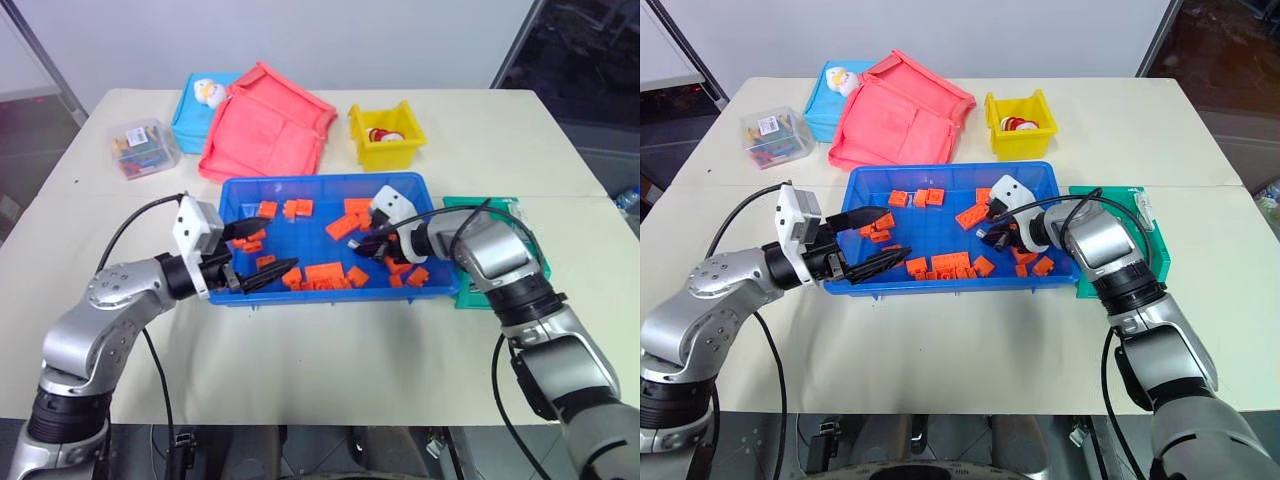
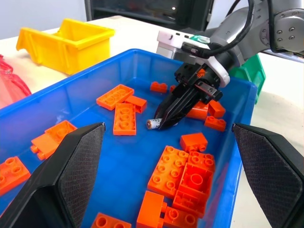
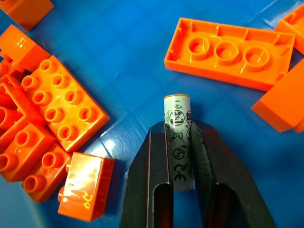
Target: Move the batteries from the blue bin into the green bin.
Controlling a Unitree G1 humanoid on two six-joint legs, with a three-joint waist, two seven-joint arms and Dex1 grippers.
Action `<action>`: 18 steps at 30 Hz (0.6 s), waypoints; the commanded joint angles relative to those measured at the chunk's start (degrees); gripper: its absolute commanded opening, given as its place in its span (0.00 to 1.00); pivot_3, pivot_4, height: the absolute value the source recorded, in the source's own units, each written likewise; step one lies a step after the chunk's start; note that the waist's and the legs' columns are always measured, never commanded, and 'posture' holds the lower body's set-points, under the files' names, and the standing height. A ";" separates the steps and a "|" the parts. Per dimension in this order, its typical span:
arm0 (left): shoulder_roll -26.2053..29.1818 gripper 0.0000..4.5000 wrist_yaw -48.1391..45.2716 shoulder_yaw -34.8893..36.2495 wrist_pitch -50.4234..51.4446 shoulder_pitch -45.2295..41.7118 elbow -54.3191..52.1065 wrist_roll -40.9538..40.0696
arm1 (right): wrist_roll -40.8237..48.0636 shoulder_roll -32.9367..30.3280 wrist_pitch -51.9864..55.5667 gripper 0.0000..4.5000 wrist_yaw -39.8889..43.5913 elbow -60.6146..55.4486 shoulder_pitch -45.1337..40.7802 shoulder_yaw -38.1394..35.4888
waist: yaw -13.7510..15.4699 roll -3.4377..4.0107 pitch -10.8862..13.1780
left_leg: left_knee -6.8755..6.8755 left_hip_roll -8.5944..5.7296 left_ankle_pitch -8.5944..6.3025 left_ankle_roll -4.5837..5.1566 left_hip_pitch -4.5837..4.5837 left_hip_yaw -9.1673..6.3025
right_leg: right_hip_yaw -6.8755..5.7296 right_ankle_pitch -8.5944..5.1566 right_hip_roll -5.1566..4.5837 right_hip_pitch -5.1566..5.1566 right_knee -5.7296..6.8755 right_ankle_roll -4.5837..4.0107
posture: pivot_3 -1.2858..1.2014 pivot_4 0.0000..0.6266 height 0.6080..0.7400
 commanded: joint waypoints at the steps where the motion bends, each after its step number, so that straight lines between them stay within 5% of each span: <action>1: 0.00 1.00 0.37 1.84 -0.68 -0.19 -1.76 -0.99 | -0.91 1.05 -0.54 0.25 -1.21 1.47 -1.62 -1.28 | -0.03 0.00 0.00 | 0.00 0.00 0.00 0.00 0.00 0.00 | 0.00 0.00 0.00 0.00 0.00 0.00 | 0.52 0.24 1.00; 8: 0.02 1.00 0.93 2.51 -0.56 -0.94 -1.23 -1.45 | -2.11 0.70 -1.87 1.00 -0.51 2.73 -2.72 -0.47 | 0.02 0.00 0.00 | 0.00 0.00 0.00 0.00 0.00 0.00 | 0.00 0.00 0.00 -0.01 0.00 0.00 | 0.52 0.24 1.00; 18: -0.21 1.00 1.51 2.44 -0.44 -0.99 -1.37 -1.42 | -4.58 -0.55 -4.69 0.94 1.89 2.33 -1.51 1.52 | 0.01 0.00 0.00 | 0.00 0.00 0.00 0.00 0.00 0.00 | 0.00 0.00 0.00 -0.01 0.00 0.00 | 0.52 0.24 1.00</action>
